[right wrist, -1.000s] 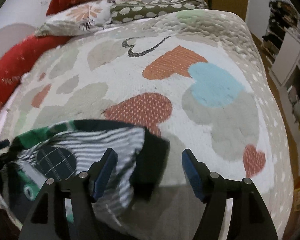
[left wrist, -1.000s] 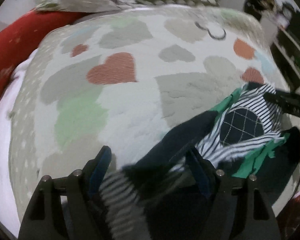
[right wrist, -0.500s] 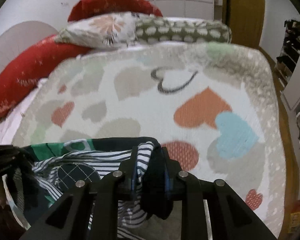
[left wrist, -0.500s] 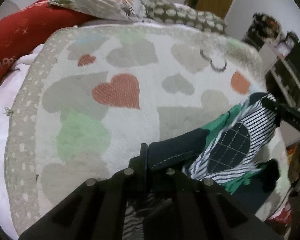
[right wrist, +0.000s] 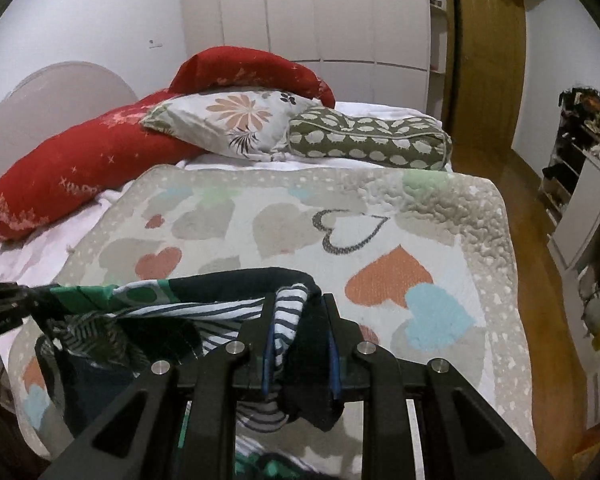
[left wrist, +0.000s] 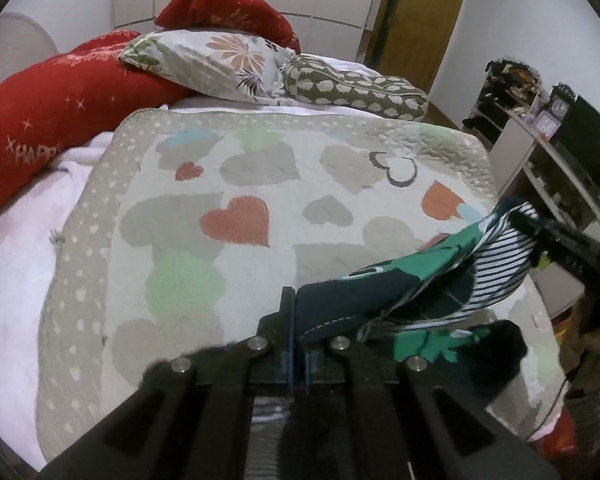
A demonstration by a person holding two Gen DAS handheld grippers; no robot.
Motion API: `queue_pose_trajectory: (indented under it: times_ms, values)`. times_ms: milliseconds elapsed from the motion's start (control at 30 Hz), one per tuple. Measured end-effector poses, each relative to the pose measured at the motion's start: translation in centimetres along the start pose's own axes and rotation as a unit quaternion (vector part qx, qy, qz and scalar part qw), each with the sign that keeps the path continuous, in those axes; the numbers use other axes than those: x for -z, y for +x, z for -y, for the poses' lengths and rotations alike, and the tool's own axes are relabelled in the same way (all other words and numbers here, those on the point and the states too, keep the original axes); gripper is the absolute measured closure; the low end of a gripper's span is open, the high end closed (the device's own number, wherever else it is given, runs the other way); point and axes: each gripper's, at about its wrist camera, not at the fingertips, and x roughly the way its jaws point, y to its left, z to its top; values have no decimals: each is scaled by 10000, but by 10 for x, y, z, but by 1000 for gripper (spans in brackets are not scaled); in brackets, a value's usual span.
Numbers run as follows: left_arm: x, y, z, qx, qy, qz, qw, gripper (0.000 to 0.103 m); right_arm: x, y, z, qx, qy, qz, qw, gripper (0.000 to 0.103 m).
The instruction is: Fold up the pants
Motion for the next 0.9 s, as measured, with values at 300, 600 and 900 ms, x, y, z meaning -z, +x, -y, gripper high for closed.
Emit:
queue_pose_trajectory:
  times_ms: [300, 600, 900]
  values:
    - [34, -23, 19, 100, 167, 4, 9998, 100, 39, -17, 8, -90, 129, -139, 9998, 81]
    - [58, -55, 19, 320, -33, 98, 9994, 100, 62, -59, 5, -285, 187, 57, 9994, 81]
    - [113, -69, 23, 456, -160, 84, 9988, 100, 104, -73, -3, -403, 112, -158, 9990, 81]
